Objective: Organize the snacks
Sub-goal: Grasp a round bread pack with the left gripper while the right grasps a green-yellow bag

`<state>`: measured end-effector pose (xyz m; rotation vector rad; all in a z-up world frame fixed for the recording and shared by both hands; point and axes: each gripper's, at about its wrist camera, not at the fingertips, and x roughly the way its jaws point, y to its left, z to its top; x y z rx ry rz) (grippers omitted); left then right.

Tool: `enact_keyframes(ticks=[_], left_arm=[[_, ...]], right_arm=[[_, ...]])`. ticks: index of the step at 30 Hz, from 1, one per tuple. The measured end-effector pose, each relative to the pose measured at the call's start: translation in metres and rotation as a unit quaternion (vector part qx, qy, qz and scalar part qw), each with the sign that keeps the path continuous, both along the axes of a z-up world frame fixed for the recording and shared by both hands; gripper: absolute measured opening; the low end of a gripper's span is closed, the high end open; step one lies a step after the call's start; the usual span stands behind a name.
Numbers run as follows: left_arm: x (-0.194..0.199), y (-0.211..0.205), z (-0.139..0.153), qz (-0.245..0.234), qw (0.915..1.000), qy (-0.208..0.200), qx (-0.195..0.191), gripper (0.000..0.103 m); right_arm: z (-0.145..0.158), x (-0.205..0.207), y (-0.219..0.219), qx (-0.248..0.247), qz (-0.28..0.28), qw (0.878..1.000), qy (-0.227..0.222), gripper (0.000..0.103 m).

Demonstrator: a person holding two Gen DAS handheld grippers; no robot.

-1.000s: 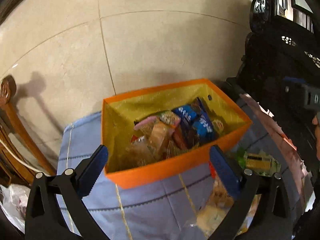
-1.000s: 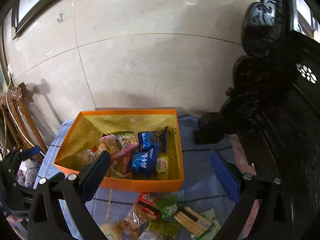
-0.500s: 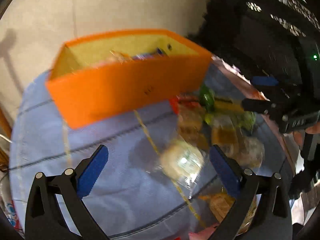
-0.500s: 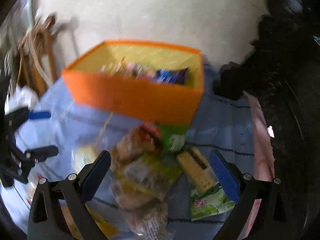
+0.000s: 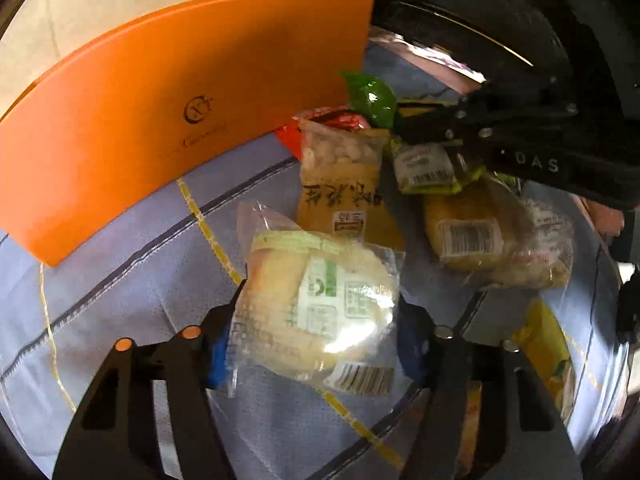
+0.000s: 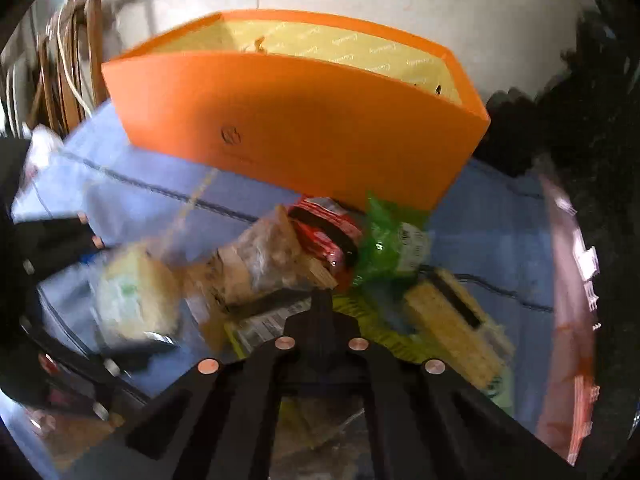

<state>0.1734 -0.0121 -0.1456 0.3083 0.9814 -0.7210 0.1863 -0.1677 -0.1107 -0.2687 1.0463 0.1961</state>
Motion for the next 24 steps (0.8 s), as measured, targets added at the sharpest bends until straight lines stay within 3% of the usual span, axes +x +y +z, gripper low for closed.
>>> enact_keyframes(ticks=[5, 8, 10, 11, 12, 13, 16, 21, 24], left_arm=[[0.01, 0.004, 0.002, 0.016, 0.9994, 0.029, -0.014, 0.059], [0.012, 0.007, 0.004, 0.03, 0.998, 0.045, -0.033, 0.059], [0.009, 0.008, 0.003, 0.025, 0.9988, 0.037, -0.021, 0.059], [0.004, 0.007, 0.002, 0.015, 0.9995, 0.025, -0.011, 0.059], [0.002, 0.006, 0.002, 0.011, 0.9998, 0.019, -0.003, 0.059], [0.002, 0.003, 0.002, 0.007, 0.9999, 0.015, 0.001, 0.06], [0.005, 0.003, 0.003, 0.01, 0.9996, 0.024, -0.003, 0.061], [0.003, 0.002, 0.001, 0.002, 0.9998, 0.018, 0.005, 0.061], [0.005, -0.001, 0.001, 0.003, 0.9997, 0.023, 0.002, 0.06]], right_arm=[[0.025, -0.011, -0.023, 0.06, -0.055, 0.997, -0.007, 0.0], [0.034, -0.019, -0.031, 0.058, -0.059, 0.996, -0.011, 0.0], [0.032, -0.023, -0.028, 0.027, -0.035, 0.999, -0.019, 0.001], [0.031, -0.024, -0.026, 0.025, -0.018, 0.999, -0.017, 0.027], [0.027, -0.024, -0.023, 0.034, 0.003, 0.999, -0.005, 0.091], [0.028, -0.027, -0.021, 0.041, 0.014, 0.999, -0.012, 0.099], [0.02, -0.022, -0.012, -0.004, 0.034, 0.998, -0.046, 0.099], [-0.017, -0.002, -0.013, -0.033, 0.044, 0.998, 0.008, 0.099], [-0.028, -0.003, -0.025, 0.004, 0.021, 1.0, 0.022, 0.098]])
